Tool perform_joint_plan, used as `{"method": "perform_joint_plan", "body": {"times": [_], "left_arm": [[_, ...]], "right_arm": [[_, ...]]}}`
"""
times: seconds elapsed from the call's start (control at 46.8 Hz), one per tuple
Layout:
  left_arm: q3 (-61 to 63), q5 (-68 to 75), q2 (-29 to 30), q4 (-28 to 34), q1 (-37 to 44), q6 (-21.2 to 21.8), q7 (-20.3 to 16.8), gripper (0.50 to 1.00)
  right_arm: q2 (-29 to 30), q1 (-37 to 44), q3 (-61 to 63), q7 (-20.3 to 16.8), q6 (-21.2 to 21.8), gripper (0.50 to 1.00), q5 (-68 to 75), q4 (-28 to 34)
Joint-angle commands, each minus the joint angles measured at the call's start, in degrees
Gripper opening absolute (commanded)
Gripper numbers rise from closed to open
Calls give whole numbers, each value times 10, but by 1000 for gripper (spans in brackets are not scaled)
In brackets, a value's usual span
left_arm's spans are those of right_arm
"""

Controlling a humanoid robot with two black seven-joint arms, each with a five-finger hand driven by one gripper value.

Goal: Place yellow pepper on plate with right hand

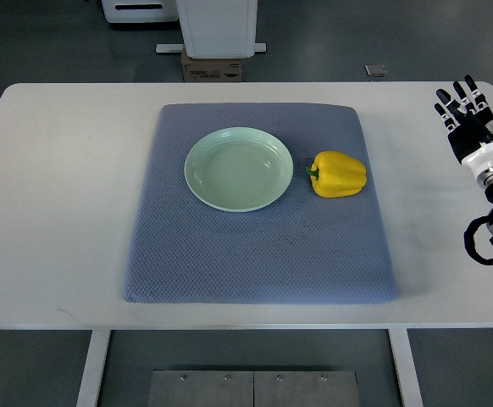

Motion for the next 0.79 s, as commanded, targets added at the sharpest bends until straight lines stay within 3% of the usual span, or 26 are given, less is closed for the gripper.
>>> {"method": "perform_joint_plan", "body": {"times": [0.0, 0.577, 0.769], "left_arm": [[0, 0, 0, 0, 0, 0, 0, 1000], [0, 0, 0, 0, 0, 0, 0, 1000], [0, 0, 0, 0, 0, 0, 0, 1000]], "right_arm": [[-1, 3, 3, 0, -2, 1000, 1, 0], [-6, 10, -30, -6, 5, 1000, 0, 0], [-6, 18, -74, 19, 5, 1000, -1, 1]]}}
